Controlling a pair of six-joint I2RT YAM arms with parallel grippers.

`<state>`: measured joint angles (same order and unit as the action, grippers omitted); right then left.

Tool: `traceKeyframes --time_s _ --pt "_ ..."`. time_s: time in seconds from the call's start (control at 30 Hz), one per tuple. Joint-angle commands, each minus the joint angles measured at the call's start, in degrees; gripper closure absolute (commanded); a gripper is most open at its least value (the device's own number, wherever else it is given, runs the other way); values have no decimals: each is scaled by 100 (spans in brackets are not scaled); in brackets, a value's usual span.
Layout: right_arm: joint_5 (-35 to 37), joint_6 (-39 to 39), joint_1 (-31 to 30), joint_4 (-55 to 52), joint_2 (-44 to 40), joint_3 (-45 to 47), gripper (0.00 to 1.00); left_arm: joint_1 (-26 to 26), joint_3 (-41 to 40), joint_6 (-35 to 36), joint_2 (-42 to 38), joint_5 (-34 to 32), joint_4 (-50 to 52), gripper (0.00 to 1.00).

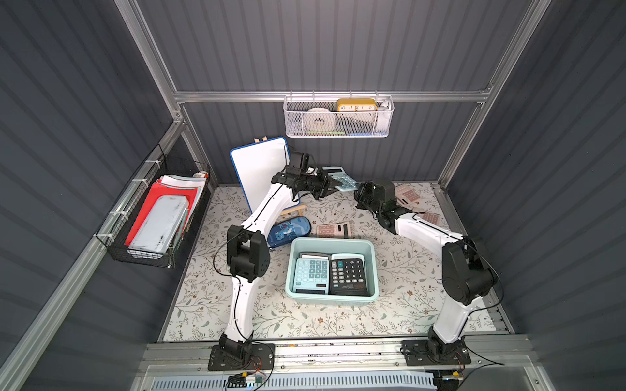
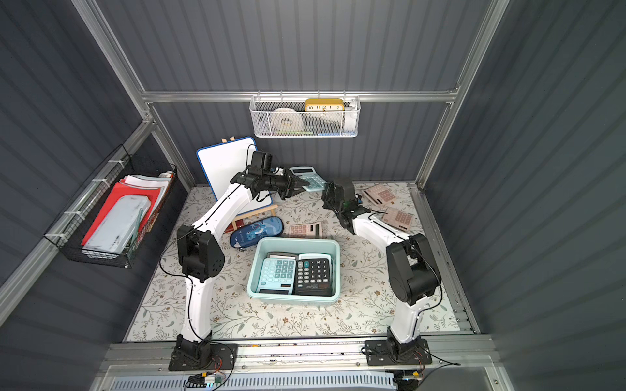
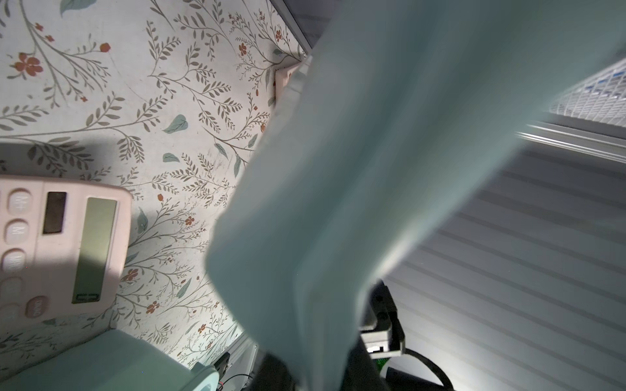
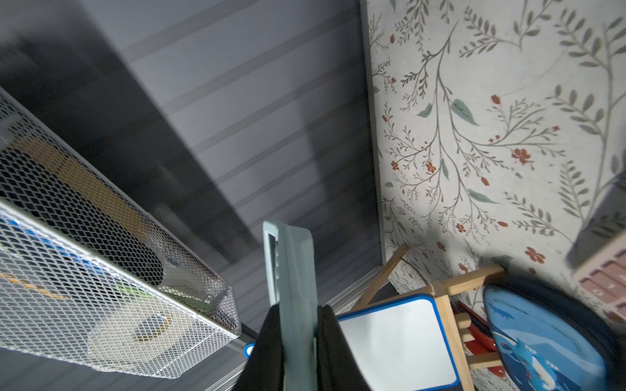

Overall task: Put the calculator in the storage box
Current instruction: Pick up the calculator at the center of the board.

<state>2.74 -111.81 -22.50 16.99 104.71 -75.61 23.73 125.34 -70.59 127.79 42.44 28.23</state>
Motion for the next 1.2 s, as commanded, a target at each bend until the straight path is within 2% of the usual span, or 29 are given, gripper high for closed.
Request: traceKeyframes --time_s 0.0,0.13,0.2,0.3,0.4,0.5,0.6,0.7,0.77,0.9,1.0,1.17 --pt "-29 -9 -44 296 -183 90 100 -4 195 10 176 108 58 87" --pt "-99 13 -34 335 -255 234 98 -59 123 44 105 81 90 95" --pt "-147 40 -19 364 -308 320 88 -91 96 92 94 119 127 97" --pt "-271 99 32 392 -416 488 65 -129 105 250 72 205 268 98" --pt "-527 308 211 322 -634 732 47 -198 131 519 45 398 527 98" --pt "-1067 848 529 15 -890 880 36 -294 107 927 -16 692 927 98" --pt "-2065 1651 949 -386 -975 773 30 -380 -10 1407 -119 1110 1396 99" --pt "-3411 2735 1367 -954 -727 285 28 -431 -70 1969 -229 1408 1974 99" --pt "-4374 3500 1564 -1449 -441 -154 28 -463 -339 2095 -431 1505 1957 98" --pt "-5500 5098 1731 -2640 -67 -889 29 -492 -1095 2067 -852 1720 1641 99" --pt "-5796 6258 1780 -3714 179 -1451 32 -496 -1483 1975 -1075 1892 1413 100" --pt "-5869 6843 1770 -3683 296 -1504 37 -493 -1892 1696 -1386 2051 1067 100"
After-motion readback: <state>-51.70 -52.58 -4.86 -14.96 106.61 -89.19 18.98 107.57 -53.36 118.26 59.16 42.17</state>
